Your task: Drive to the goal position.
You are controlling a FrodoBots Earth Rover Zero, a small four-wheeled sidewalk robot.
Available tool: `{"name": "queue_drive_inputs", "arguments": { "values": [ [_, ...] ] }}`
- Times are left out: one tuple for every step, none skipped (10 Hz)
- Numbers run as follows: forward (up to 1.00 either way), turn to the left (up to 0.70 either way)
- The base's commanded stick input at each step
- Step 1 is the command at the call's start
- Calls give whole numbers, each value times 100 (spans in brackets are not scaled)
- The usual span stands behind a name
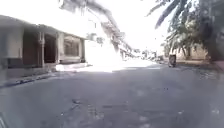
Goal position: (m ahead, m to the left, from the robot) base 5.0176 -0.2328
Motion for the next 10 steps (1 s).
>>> {"name": "queue_drive_inputs", "arguments": {
  "values": [
    [100,-28],
    [100,-28],
    [100,-28],
    [100,-28],
    [100,-28],
    [100,-28],
    [100,-28],
    [100,-28],
    [100,-28],
    [100,-28]
  ]
}}
